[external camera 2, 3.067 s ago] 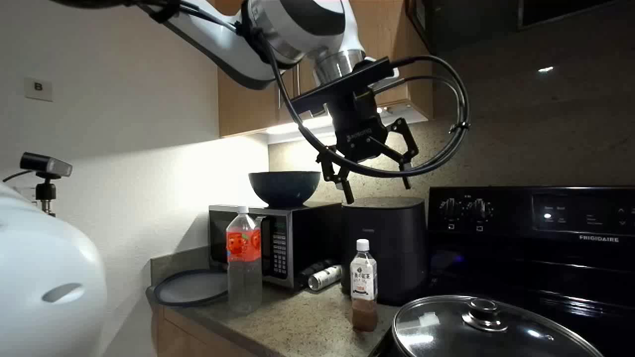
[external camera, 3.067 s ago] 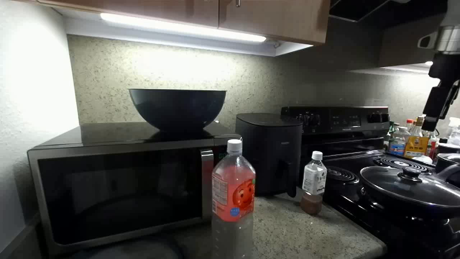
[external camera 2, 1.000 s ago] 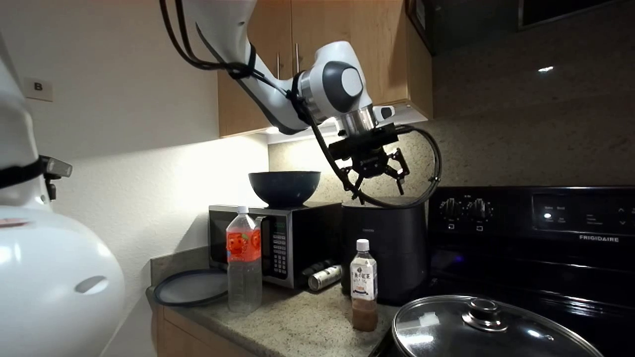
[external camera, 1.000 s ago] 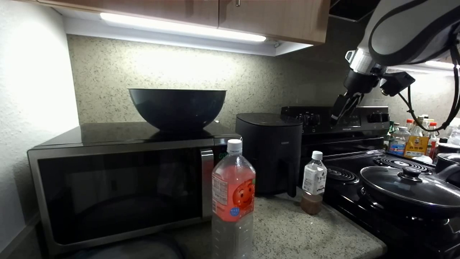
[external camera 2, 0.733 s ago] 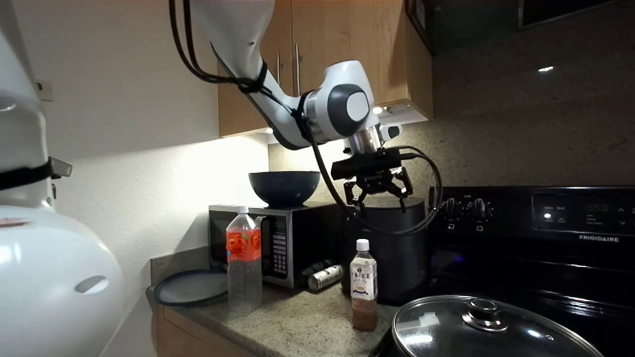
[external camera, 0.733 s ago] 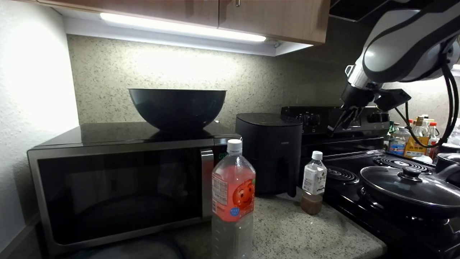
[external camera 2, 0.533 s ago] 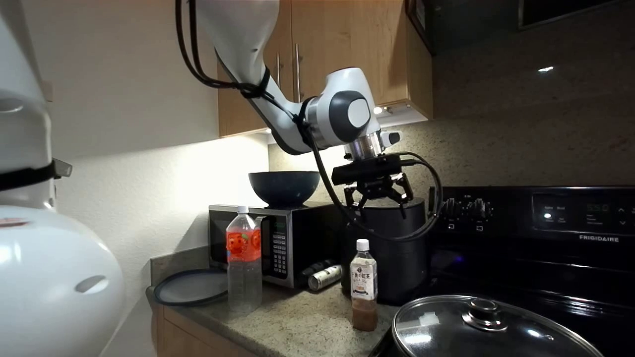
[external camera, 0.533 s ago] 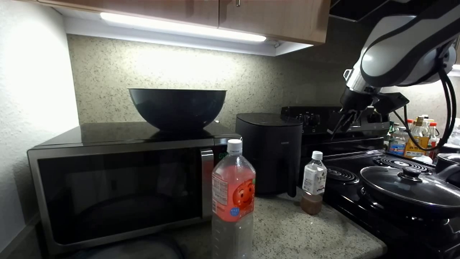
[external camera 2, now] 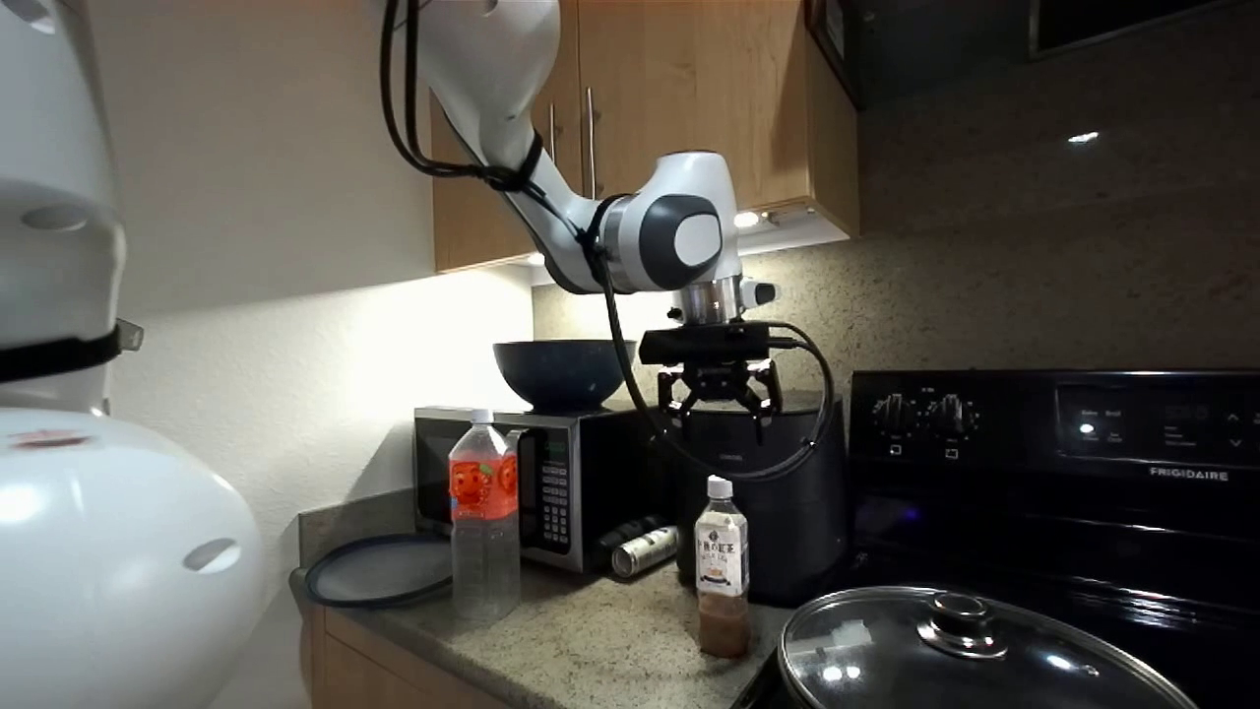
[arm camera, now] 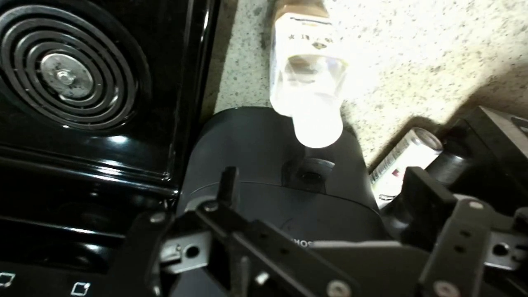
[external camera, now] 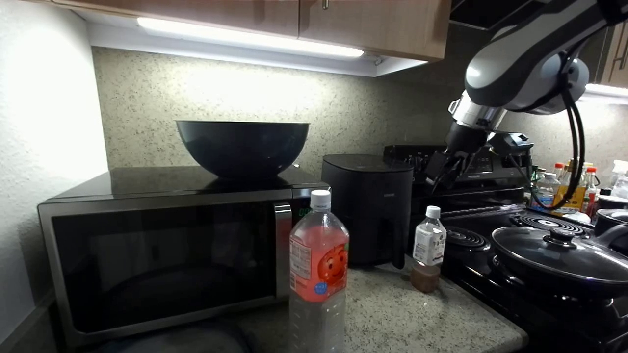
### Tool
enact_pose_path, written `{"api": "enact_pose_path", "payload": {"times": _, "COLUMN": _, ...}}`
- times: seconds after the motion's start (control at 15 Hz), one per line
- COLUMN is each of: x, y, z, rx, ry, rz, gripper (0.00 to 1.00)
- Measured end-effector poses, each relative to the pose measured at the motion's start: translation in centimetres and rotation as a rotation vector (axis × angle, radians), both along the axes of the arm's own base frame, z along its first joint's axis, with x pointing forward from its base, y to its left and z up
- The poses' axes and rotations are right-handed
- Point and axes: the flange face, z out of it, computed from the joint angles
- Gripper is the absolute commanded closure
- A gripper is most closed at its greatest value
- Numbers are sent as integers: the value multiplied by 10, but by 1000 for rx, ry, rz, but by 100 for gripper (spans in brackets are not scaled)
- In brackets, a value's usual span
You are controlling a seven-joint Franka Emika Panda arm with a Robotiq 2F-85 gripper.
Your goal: Put the right bottle on the top of the microwave
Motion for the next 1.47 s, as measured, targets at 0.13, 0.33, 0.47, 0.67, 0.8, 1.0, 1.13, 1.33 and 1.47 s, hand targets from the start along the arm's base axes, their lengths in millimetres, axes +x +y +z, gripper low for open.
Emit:
{"api": "enact_pose_path", "payload": {"times": 0.13, "x": 12, "y": 8, "z": -8, "rx": 25, "ry": 60, "rz": 9, "gripper": 0}}
{"api": "enact_pose_path", "payload": {"times": 0.33, "x": 28, "y": 11, "z": -23, "rx": 43, "ry": 140, "rz": 14, "gripper": 0}}
{"api": "enact_pose_path", "payload": {"times": 0.47, "x": 35, "y": 7, "z": -31, "rx": 49, "ry": 188, "rz": 10, "gripper": 0}}
{"api": "enact_pose_path", "payload": {"times": 0.67, "x": 40, "y": 0, "z": -40, "rx": 60, "ry": 250, "rz": -9, "gripper": 0}}
{"api": "enact_pose_path", "payload": {"times": 0.8, "x": 40, "y": -5, "z": -42, "rx": 63, "ry": 284, "rz": -43, "gripper": 0}}
{"api": "enact_pose_path", "payload": {"times": 1.0, "x": 40, "y": -4, "z": -42, "rx": 63, "ry": 287, "rz": -46, "gripper": 0}}
{"api": "enact_pose_path", "payload": {"times": 1.13, "x": 41, "y": -2, "z": -43, "rx": 63, "ry": 287, "rz": -42, "gripper": 0}}
{"api": "enact_pose_path", "payload": {"times": 1.33, "x": 42, "y": 1, "z": -41, "rx": 61, "ry": 276, "rz": -37, "gripper": 0}}
{"api": "enact_pose_path", "payload": {"times": 1.47, "x": 43, "y": 1, "z": -40, "rx": 60, "ry": 257, "rz": -39, "gripper": 0}}
